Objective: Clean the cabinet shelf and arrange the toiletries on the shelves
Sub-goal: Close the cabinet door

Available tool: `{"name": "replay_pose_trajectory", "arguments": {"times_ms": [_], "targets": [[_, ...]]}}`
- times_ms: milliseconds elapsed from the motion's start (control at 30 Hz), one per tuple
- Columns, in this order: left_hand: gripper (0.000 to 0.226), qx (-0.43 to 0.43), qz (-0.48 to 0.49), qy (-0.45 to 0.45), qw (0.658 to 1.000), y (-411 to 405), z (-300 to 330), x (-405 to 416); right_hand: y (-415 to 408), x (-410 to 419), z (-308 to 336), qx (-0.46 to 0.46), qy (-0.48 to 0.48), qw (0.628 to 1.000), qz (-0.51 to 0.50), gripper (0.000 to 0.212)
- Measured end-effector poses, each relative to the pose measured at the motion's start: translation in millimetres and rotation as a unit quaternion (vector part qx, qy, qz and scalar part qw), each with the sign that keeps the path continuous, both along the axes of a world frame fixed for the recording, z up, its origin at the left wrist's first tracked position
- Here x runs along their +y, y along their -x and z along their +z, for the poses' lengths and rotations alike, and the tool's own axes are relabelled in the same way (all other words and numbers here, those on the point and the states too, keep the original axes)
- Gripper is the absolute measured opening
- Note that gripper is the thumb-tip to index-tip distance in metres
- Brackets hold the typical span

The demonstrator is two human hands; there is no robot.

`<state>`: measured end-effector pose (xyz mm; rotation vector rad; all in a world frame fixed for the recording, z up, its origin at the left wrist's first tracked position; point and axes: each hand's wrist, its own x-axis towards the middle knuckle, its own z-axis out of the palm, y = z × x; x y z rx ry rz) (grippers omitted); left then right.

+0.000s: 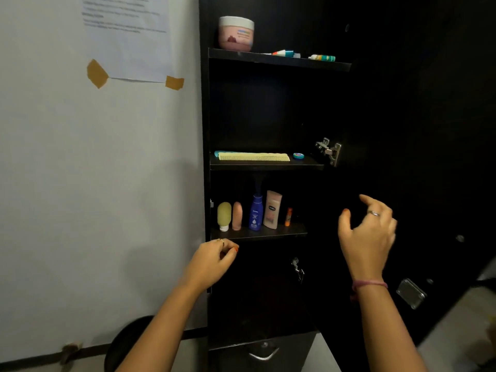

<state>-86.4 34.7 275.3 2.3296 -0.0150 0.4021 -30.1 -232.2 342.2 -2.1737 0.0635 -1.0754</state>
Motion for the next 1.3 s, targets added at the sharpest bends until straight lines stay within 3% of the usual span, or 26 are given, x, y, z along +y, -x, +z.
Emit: {"name": "replay_pose_trajectory", "arguments": {"times_ms": [167, 300, 400, 500, 733, 933, 1200, 1300], "targets": [[0.019, 0.002, 0.038, 0.017, 0.999, 52, -6, -6, 55, -41, -3, -0.063, 0.000, 0.996, -0.061, 0.047], [0.019, 0.016, 0.048, 0.029, 0.998, 89, -16, -10, 79, -69, -4, -0.091, -0.065, 0.990, -0.084, 0.058], [0.019, 0.027, 0.044, 0.026, 0.998, 114, -19, -14, 83, -83, -4, -0.103, -0.145, 0.982, -0.056, 0.063], [0.019, 0.040, 0.040, 0.027, 0.998, 131, -16, -16, 77, -94, 0, -0.078, -0.233, 0.969, 0.036, 0.064], [0.018, 0.049, 0.061, 0.043, 0.996, 156, -12, -4, 72, -100, -6, -0.079, -0.304, 0.947, 0.069, 0.048], [0.018, 0.042, 0.074, 0.053, 0.995, 168, -12, 14, 87, -84, -2, -0.087, -0.313, 0.945, 0.045, 0.037], [0.017, 0.035, 0.049, 0.090, 0.994, 163, -6, 45, 106, -35, -6, -0.143, -0.327, 0.933, 0.037, 0.038], [0.015, 0.037, 0.031, 0.094, 0.994, 154, -5, 61, 116, -11, -7, -0.155, -0.329, 0.931, 0.035, 0.025]]}}
